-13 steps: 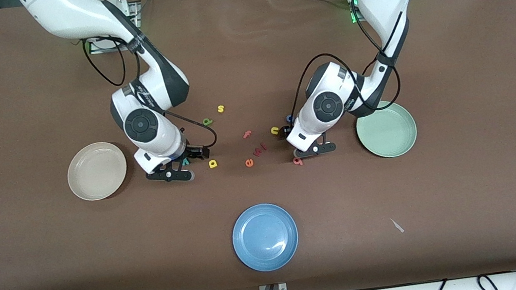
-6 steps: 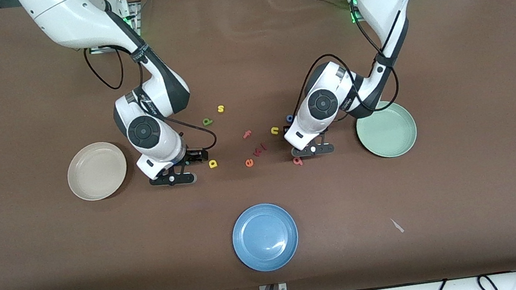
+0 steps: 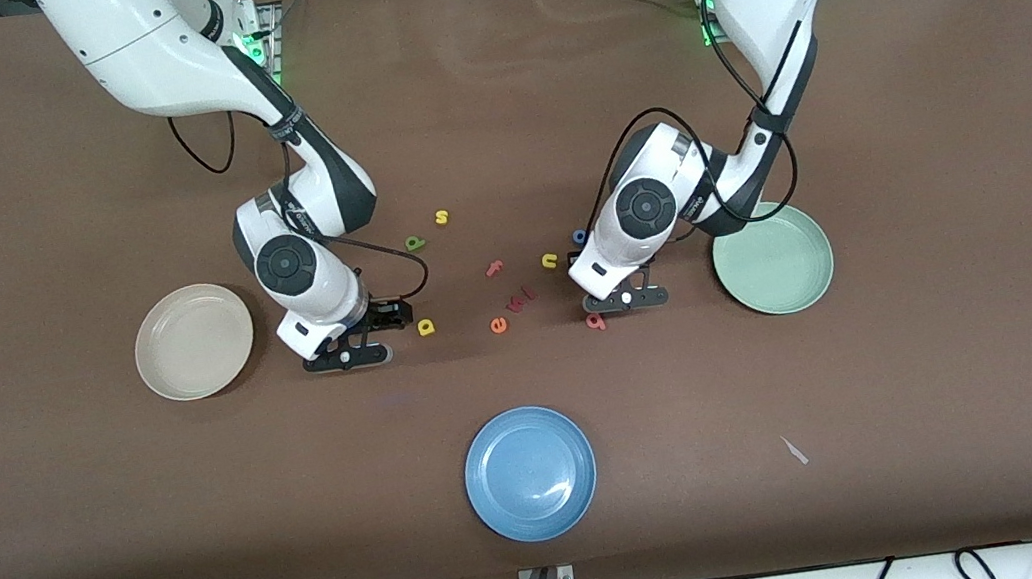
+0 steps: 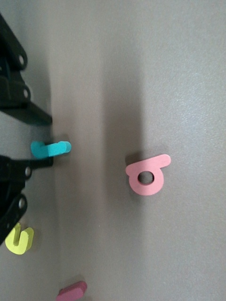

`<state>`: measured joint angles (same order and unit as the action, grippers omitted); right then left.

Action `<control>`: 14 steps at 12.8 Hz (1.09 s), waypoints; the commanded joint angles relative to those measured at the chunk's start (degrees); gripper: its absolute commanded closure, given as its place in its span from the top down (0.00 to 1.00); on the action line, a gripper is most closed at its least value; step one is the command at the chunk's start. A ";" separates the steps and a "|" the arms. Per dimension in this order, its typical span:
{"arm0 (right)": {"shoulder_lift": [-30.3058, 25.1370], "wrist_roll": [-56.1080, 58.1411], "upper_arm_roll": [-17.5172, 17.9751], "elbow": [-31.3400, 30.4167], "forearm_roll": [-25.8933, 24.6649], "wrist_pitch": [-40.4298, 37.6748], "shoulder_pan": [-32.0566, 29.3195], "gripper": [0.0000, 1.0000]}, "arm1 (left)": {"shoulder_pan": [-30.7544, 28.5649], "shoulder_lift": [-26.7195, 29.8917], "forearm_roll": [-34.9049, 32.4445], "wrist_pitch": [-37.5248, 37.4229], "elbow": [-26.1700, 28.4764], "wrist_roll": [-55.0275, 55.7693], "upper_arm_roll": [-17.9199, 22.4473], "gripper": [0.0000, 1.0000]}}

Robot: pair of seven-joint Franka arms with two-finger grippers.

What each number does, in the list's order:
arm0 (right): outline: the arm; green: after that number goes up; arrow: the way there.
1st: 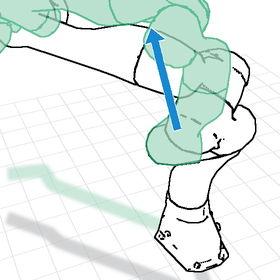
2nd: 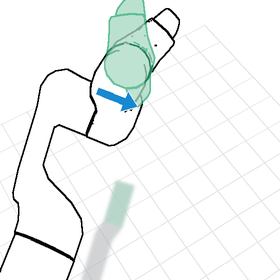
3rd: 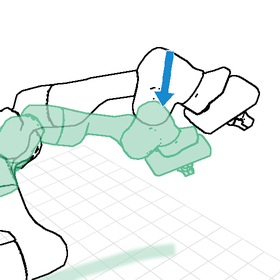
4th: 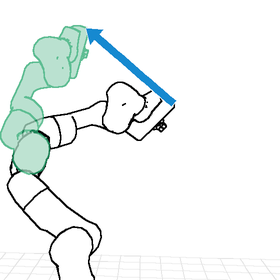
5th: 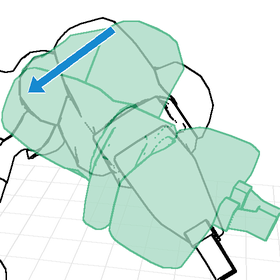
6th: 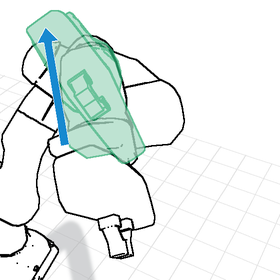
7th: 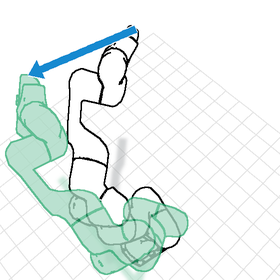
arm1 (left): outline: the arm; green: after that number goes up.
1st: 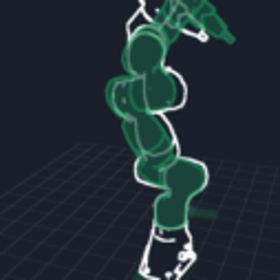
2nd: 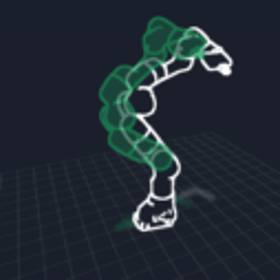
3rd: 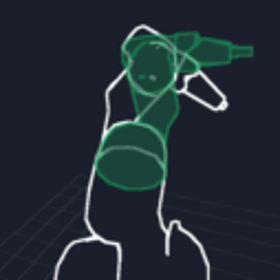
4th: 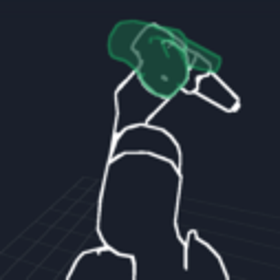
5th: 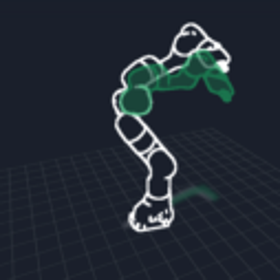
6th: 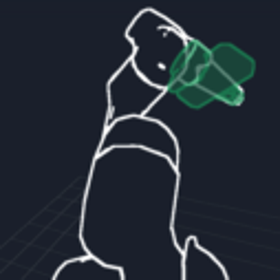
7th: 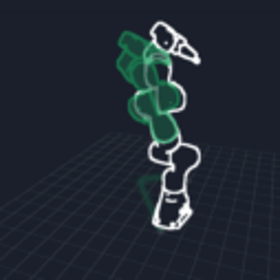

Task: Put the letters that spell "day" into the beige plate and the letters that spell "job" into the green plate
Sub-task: 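Carry the cyan j to the green plate while the right gripper grasps y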

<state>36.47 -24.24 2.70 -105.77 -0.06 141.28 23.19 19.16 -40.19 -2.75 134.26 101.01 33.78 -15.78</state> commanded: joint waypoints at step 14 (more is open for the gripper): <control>-0.87 3.23 0.55 -2.16 0.23 0.31 -2.36 0.71 | -11.49 11.87 -1.47 -16.90 1.73 -16.59 -0.13 0.04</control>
<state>36.36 -21.45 2.67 -106.57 -0.06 141.21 21.24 10.68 -32.62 -2.77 121.26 100.20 24.34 -15.63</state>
